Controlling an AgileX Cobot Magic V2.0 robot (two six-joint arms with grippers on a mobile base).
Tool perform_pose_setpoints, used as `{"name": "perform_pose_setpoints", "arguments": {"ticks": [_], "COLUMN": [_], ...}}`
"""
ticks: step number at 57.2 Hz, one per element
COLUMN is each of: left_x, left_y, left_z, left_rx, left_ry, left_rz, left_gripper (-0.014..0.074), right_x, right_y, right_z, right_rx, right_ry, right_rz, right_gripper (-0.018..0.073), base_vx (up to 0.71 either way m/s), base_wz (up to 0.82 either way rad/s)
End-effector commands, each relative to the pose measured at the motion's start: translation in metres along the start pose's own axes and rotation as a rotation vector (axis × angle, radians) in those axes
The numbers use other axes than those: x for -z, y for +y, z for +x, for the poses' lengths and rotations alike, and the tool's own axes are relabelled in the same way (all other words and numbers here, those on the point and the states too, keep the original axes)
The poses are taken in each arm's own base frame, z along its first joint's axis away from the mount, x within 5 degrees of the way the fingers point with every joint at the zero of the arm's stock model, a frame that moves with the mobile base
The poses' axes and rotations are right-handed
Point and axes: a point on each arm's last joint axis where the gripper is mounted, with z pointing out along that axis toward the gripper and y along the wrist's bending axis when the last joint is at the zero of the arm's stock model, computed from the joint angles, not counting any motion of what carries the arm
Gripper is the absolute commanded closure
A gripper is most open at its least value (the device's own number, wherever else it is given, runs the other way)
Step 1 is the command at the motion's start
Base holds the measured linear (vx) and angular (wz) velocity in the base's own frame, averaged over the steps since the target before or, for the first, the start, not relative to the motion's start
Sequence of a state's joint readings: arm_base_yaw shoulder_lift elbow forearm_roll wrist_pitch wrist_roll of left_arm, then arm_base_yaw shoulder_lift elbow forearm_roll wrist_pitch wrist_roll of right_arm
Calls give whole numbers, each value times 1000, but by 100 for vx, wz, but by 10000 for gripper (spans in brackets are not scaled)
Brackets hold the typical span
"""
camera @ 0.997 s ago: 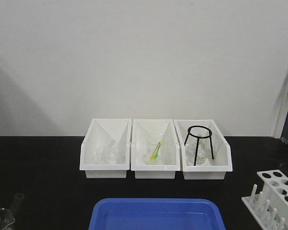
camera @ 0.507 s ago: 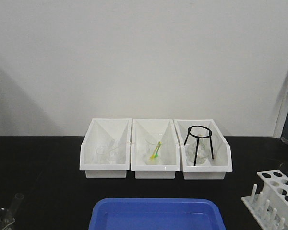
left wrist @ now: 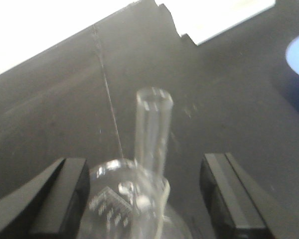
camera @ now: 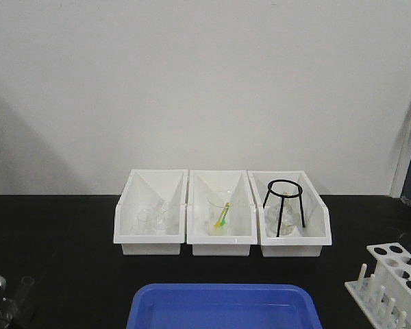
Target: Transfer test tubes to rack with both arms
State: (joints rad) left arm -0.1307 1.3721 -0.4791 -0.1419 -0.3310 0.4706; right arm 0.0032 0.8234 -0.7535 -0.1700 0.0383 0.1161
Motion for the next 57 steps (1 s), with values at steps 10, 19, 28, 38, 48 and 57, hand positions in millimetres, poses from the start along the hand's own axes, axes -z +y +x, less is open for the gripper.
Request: {"name": "perform_pose_setpoints", "arguments": {"ticks": [10, 19, 28, 38, 48, 57], "left_x": [-18, -25, -28, -27, -27, -27], "left_y": [5, 3, 4, 4, 4, 4], "left_z": [-20, -18, -19, -19, -20, -20], "left_rx": [-18, -39, -4, 12, 12, 12], "left_ry": [-139, -176, -209, -217, -219, -222], "left_rz": [-51, -62, -74, -76, -77, -78], "left_gripper": [45, 54, 118, 286, 543, 619], "right_x": [3, 3, 3, 3, 3, 3], "right_y": [0, 0, 0, 0, 0, -1], "right_z": [-19, -19, -19, -19, -19, -18], "right_rx": [22, 22, 22, 22, 22, 22], "right_ry": [-127, -127, -126, -126, -124, -116], "right_rz": [-3, -3, -3, -3, -3, -2], "right_gripper": [50, 50, 50, 50, 50, 50], "base_vx": [0, 0, 0, 0, 0, 0], "base_wz": [0, 0, 0, 0, 0, 0]}}
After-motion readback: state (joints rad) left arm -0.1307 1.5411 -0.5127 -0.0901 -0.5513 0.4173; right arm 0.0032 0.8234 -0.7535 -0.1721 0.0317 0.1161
